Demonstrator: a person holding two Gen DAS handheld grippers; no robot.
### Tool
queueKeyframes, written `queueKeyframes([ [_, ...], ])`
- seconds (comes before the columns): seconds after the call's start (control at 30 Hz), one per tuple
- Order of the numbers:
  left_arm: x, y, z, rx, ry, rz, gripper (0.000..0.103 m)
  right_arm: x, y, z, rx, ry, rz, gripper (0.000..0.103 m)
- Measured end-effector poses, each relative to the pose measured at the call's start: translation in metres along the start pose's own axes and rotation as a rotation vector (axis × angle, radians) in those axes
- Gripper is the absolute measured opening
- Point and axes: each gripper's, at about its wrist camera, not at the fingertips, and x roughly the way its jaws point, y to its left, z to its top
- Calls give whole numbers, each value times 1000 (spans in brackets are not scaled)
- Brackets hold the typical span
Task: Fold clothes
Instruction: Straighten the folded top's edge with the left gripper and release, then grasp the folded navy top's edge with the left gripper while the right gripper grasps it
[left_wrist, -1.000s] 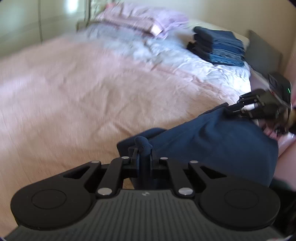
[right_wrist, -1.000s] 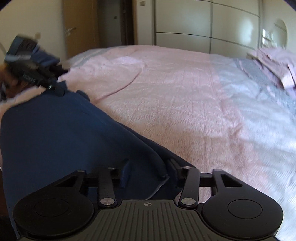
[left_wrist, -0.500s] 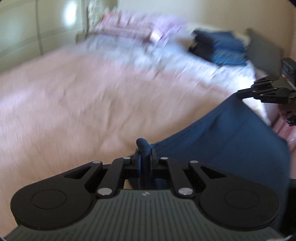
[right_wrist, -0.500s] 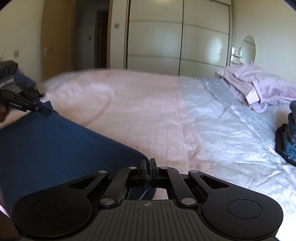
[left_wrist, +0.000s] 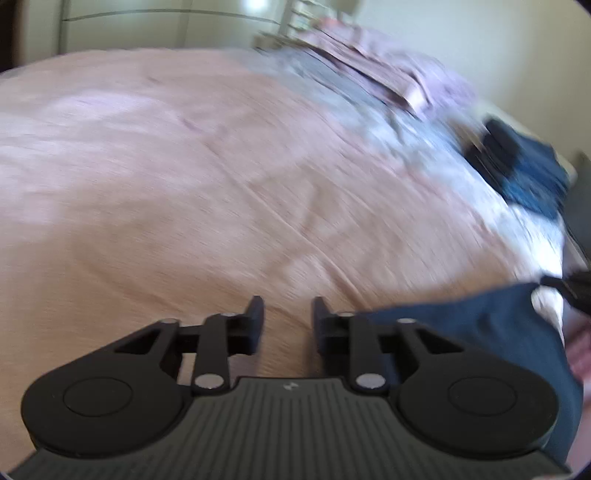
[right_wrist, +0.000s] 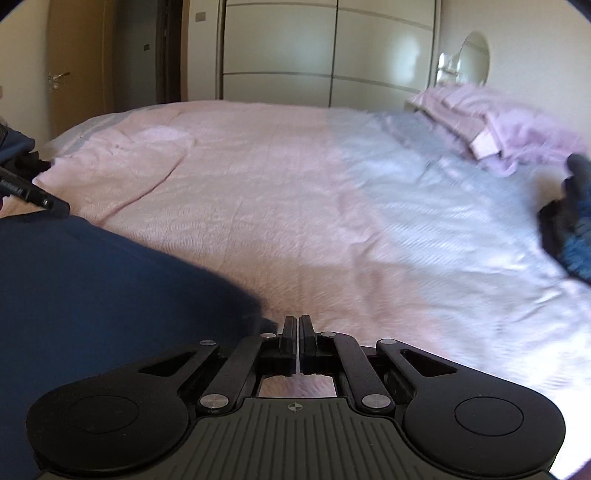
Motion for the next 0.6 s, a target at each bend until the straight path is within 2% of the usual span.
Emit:
queueKeyframes([
  [0.03,-7,4,2,-19,-20,4,19,-10,3,0,-2,-11,-2,2],
  [0.1,-5,0,-3,-9,-4,-17,19,-32,13,-2,1,-40,17,2],
  [0.2,0,-7,-10,7,19,-47,19,-54,35,-4,27,-85,92,2],
  [0.3,4,-13,-17,22,42,-78,20,-62,63,-6,53,-93,175,2],
  [0.43,9,-21,-26,43,73,-119,19,-47,96,-11,62,-63,293,4],
  [0.47,11,-23,-29,48,80,-129,19,-40,101,-12,58,-47,308,6],
  [0.5,12,-25,-31,54,88,-139,17,-31,105,-14,53,-24,321,13],
  [0.6,14,-31,-32,75,108,-148,13,-16,106,-18,41,-1,328,16],
])
